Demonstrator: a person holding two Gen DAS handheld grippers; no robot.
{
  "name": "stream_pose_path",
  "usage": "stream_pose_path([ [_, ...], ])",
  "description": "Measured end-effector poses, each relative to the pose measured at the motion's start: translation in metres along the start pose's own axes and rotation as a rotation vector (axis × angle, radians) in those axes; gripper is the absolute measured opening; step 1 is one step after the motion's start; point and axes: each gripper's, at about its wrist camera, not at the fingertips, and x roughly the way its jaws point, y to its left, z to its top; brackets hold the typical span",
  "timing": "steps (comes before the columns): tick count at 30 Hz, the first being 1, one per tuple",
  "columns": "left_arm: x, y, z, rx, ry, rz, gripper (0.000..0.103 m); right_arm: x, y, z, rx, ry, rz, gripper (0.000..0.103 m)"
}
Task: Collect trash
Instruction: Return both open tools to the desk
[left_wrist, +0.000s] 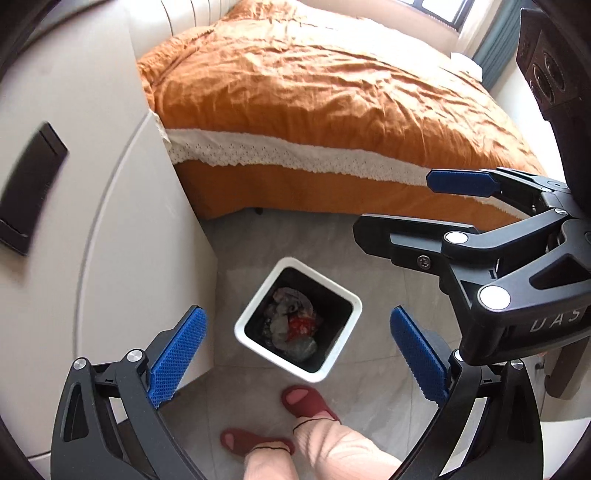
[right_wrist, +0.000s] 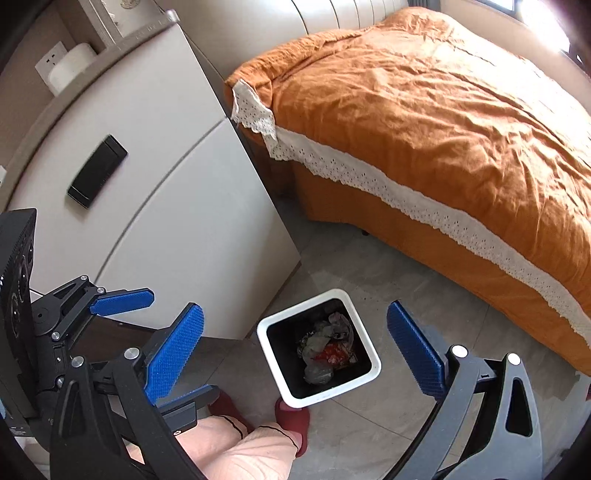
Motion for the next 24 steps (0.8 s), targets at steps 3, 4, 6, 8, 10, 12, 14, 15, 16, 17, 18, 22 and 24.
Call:
stream_pose_path([
  [3,-0.045,0.001,0.012,-0.015,-0.073,0.024,0.098,-0.03,0.016,0.018,-0.03,-0.048,0.012,0.099],
  [4,-0.058,0.002,0.014,-0.021,-0.095,0.035,0.098,-0.043,0.023,0.026,-0.043,-0.071,0.018,0.099],
  [6,-0.089,0.005,0.018,-0.041,-0.145,0.057,0.098,-0.062,0.036,0.039,-0.069,-0.108,0.043,0.099],
  [8,-0.118,0.012,0.02,-0.066,-0.194,0.083,0.098,-0.081,0.056,0.052,-0.114,-0.144,0.061,0.099],
  [10,-0.144,0.02,0.02,-0.09,-0.239,0.115,0.098,-0.095,0.077,0.064,-0.167,-0.183,0.087,0.099],
  [12,-0.167,0.03,0.016,-0.114,-0.28,0.165,0.098,-0.105,0.1,0.074,-0.216,-0.212,0.118,0.099],
  [14,-0.188,0.042,0.01,-0.143,-0.309,0.215,0.098,-0.111,0.122,0.081,-0.259,-0.231,0.15,0.099],
  [15,-0.197,0.049,0.006,-0.161,-0.316,0.238,0.098,-0.113,0.136,0.085,-0.285,-0.238,0.169,0.099],
  [16,-0.207,0.057,0.0,-0.181,-0.33,0.265,0.098,-0.114,0.148,0.088,-0.306,-0.241,0.185,0.099],
  [17,-0.215,0.064,-0.005,-0.2,-0.344,0.29,0.098,-0.115,0.161,0.09,-0.328,-0.245,0.203,0.099],
  [18,-0.224,0.072,-0.012,-0.22,-0.353,0.31,0.098,-0.116,0.177,0.093,-0.352,-0.249,0.225,0.099],
  [22,-0.257,0.108,-0.039,-0.312,-0.383,0.397,0.098,-0.118,0.234,0.096,-0.447,-0.255,0.292,0.099],
  [24,-0.273,0.127,-0.055,-0.363,-0.395,0.443,0.098,-0.117,0.264,0.097,-0.498,-0.258,0.323,0.099],
])
